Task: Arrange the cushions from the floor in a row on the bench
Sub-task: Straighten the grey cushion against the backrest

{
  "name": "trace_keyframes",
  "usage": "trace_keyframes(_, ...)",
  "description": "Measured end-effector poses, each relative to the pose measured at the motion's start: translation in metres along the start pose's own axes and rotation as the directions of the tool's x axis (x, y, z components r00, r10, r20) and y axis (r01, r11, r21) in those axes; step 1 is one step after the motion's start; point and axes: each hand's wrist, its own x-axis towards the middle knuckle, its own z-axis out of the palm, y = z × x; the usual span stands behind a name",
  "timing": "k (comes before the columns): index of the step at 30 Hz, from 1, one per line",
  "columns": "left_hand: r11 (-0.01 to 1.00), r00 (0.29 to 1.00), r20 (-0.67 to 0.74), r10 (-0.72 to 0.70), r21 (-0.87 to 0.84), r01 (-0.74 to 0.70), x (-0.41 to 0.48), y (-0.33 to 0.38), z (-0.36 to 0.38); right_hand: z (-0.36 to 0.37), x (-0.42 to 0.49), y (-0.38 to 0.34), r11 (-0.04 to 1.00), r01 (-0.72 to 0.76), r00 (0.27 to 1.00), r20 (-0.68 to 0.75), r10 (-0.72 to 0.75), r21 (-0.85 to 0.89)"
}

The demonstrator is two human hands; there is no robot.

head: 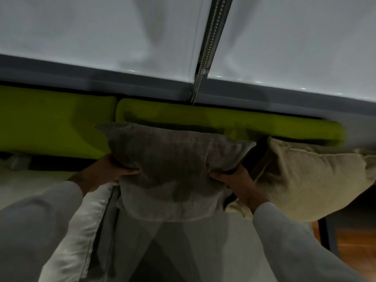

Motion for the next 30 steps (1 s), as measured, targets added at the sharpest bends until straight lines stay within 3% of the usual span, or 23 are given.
trace_keyframes(3,0.998,0.998,0.004,-0.059,0.007,0.059,-0.005,-0.007,0.002,0.002,-0.002,0.013,0.999,-0.047,0.999,0.026,0.047,0.018)
trace_keyframes(9,0.998,1.000,-0.015,0.004,0.063,-0.003,-0.013,0.000,-0.010,-0.010,-0.009,0.005,0.998,0.011,1.000,0.000,-0.011,0.065)
trace_keyframes(14,0.995,0.995,-0.090,0.051,-0.086,-0.059,-0.029,0.010,-0.025,-0.025,-0.017,-0.014,0.986,0.130,0.991,-0.037,-0.127,0.108)
trace_keyframes(23,0.945,0.881,-0.381,0.281,0.273,-0.183,-0.078,0.038,-0.037,-0.025,-0.028,-0.070,0.926,0.281,0.898,-0.273,-0.346,-0.251)
trace_keyframes(27,0.897,0.813,-0.440,0.381,0.391,-0.209,-0.112,0.030,-0.046,-0.008,-0.048,-0.090,0.835,0.362,0.837,-0.251,-0.487,-0.415)
trace_keyframes(30,0.888,0.803,-0.444,0.397,0.406,-0.215,-0.144,0.021,-0.062,0.014,-0.073,-0.104,0.770,0.401,0.823,-0.172,-0.541,-0.497)
